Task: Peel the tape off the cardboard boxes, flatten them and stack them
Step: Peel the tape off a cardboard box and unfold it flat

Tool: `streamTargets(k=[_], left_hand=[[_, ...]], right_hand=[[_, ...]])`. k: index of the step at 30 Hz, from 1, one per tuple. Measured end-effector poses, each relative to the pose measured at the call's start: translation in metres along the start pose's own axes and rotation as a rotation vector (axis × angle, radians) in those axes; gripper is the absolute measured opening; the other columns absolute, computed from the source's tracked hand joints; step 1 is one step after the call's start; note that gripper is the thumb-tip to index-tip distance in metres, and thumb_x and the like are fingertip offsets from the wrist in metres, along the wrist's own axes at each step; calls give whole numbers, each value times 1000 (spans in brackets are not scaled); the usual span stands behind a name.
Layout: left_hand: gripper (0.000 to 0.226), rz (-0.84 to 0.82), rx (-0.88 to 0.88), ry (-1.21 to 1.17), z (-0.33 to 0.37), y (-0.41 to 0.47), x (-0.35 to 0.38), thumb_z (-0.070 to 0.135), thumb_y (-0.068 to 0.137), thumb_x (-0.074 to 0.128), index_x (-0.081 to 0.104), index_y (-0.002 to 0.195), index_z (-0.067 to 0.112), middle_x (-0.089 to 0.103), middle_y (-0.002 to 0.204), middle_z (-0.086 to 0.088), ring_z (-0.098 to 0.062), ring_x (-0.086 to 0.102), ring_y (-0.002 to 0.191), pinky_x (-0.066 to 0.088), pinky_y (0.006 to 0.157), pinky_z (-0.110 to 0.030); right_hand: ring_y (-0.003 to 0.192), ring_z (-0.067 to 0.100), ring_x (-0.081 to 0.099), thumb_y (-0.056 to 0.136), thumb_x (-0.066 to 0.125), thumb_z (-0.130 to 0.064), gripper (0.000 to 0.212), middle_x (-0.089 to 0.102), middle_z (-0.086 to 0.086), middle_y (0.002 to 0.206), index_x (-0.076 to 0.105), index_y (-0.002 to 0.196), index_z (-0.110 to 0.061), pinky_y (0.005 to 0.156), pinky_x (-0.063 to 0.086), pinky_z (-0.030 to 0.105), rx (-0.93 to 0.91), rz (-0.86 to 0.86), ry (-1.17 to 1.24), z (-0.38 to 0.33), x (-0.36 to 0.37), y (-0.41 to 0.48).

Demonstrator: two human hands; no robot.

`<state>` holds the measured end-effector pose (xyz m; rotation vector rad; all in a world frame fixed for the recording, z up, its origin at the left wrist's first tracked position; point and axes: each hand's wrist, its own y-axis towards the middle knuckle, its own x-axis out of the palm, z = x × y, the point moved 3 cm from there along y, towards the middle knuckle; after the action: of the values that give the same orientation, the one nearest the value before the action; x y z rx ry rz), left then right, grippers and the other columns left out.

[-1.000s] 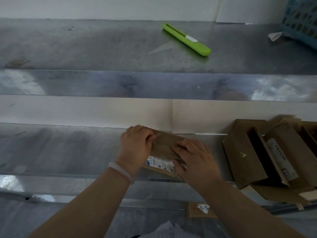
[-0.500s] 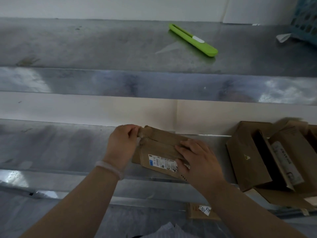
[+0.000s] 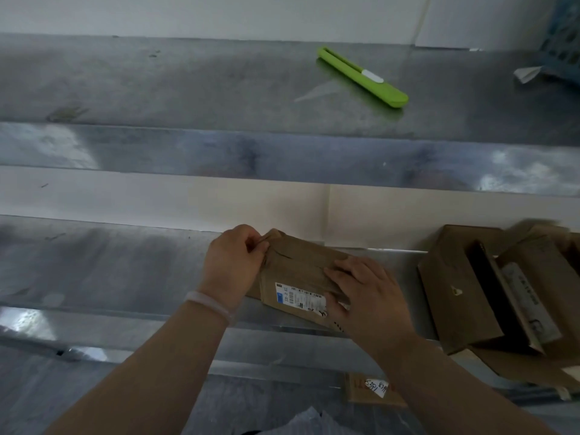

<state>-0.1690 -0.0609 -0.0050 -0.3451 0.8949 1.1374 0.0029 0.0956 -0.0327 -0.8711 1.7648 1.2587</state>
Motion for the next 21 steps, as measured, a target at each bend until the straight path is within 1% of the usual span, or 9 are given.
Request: streamTargets(k=[2,4,5,7,9,12,14,17,21], left_hand=[[9,-3,-45,-32,-1,0,0,24,86,64,63,80,17,61,71,7,-7,55,68,38,56,-15],[8,-31,-143,-121,-7,0,5,24,88,62,61,82,19,61,73,7,-7,57,69,38,55,-15],[8,-49,-209,-189,-13,0,10,25,88,62,60,82,20,63,75,6,-10,61,72,44,59,-18],[9,-79,-341,-355,-24,-1,20,26,87,62,62,80,21,68,77,1,-19,66,76,56,70,-36],[10,-85,-450,-488,-31,-3,24,24,86,63,65,77,19,70,78,-4,-24,68,78,57,75,-47],[10,-116,-569,-659,-32,-5,27,16,88,61,65,79,15,70,83,-11,-31,68,83,56,80,-50],[11,-131,-581,-711,-29,-4,25,9,89,57,62,85,18,69,88,-15,-33,68,85,56,79,-52],[31,-200,-503,-674,-19,2,14,2,88,49,62,94,29,68,94,-14,-31,69,84,58,76,-49],[25,-316,-532,-734,-9,6,4,6,88,50,70,96,19,72,93,-12,-27,70,87,58,79,-46]], right_hand=[[108,17,58,80,55,-41,38,67,-7,108,74,107,-22,96,44,33,3,-3,-14,-1,0,-1],[110,16,57,80,54,-41,38,66,-7,109,74,108,-23,97,42,32,8,-7,-10,0,0,-2],[110,16,56,81,54,-42,39,66,-7,110,73,108,-23,98,41,32,7,-12,-10,0,0,-2],[112,15,56,81,53,-43,39,66,-8,111,73,108,-23,99,40,31,2,-19,-14,1,1,-2],[112,16,57,81,54,-42,39,67,-8,112,74,108,-23,99,40,32,-2,-18,-2,2,2,-2],[112,18,58,78,59,-39,37,67,-7,111,74,108,-21,99,42,33,7,-7,32,4,3,-2],[110,18,58,76,62,-38,38,65,-6,110,72,108,-22,99,44,35,15,-21,36,3,2,0],[101,20,57,74,60,-45,46,61,-5,104,68,114,-25,92,46,40,11,-86,-28,-3,-3,8],[100,23,53,78,47,-65,63,57,-1,109,59,128,-31,88,44,43,-33,-224,-116,-11,-3,33]])
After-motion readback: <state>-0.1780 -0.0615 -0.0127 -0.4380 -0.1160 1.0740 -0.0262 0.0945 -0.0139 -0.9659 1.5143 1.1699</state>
